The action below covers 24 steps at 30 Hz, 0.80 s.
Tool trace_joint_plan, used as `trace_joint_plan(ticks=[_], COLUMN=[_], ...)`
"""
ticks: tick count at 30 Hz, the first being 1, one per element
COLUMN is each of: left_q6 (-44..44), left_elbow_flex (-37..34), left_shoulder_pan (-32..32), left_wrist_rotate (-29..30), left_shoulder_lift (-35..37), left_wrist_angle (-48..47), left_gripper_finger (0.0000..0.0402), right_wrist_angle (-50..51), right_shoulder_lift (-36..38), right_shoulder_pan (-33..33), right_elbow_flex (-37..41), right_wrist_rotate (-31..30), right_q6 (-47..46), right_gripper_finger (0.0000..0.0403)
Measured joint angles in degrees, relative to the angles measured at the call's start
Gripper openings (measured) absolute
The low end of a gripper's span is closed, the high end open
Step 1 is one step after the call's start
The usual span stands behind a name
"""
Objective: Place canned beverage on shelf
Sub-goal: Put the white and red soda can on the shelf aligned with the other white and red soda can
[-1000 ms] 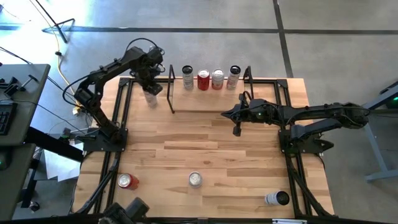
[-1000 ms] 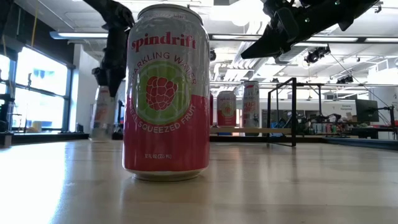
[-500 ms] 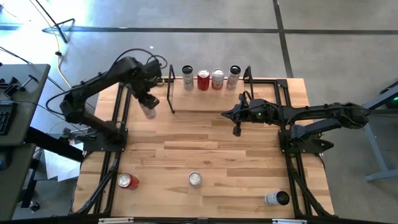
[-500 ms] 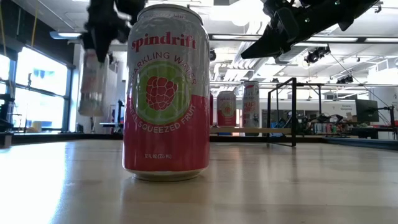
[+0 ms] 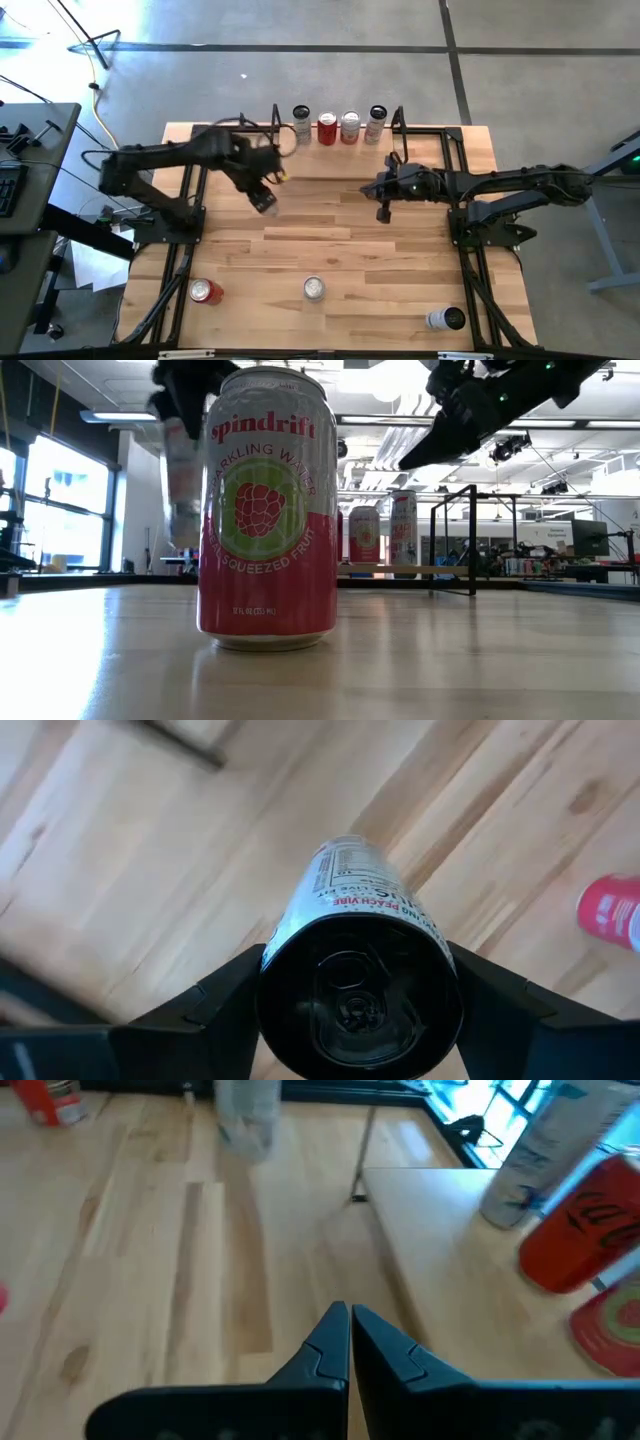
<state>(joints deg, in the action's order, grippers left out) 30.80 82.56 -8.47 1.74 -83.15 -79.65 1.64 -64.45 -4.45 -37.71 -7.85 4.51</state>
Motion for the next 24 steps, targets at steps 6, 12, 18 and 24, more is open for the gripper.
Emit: trace_joint_plan(ticks=[6, 12, 18, 24], left_q6=[-3.04, -8.23, -7.65, -6.92], left_elbow_flex=[2.30, 14.60, 29.64, 39.47], left_shoulder_pan=[1.51, 1.47, 0.30, -1.75], left_wrist_rotate=[-4.46, -5.01, -5.72, -7.67], left_shoulder_lift=[-9.13, -20.21, -30.13, -38.95], left_wrist_angle=[5.81, 6.14, 5.68, 1.95], left_gripper_finger=[0.0240, 0.0240, 0.0240, 0.0240], right_wrist_angle=[2.62, 8.18, 13.74, 15.27], right_shoulder_lift=[1.34, 6.81, 10.55, 10.93], right_shoulder_pan=[7.12, 14.13, 18.67, 21.21], right_elbow_flex=[0.00, -0.04, -0.04, -0.04], right_wrist_rotate=[-7.87, -15.68, -22.96, -25.73], right_q6=[0.46, -1.86, -5.73, -6.54], right_gripper_finger=[0.0000, 0.0000, 0.0000, 0.0000])
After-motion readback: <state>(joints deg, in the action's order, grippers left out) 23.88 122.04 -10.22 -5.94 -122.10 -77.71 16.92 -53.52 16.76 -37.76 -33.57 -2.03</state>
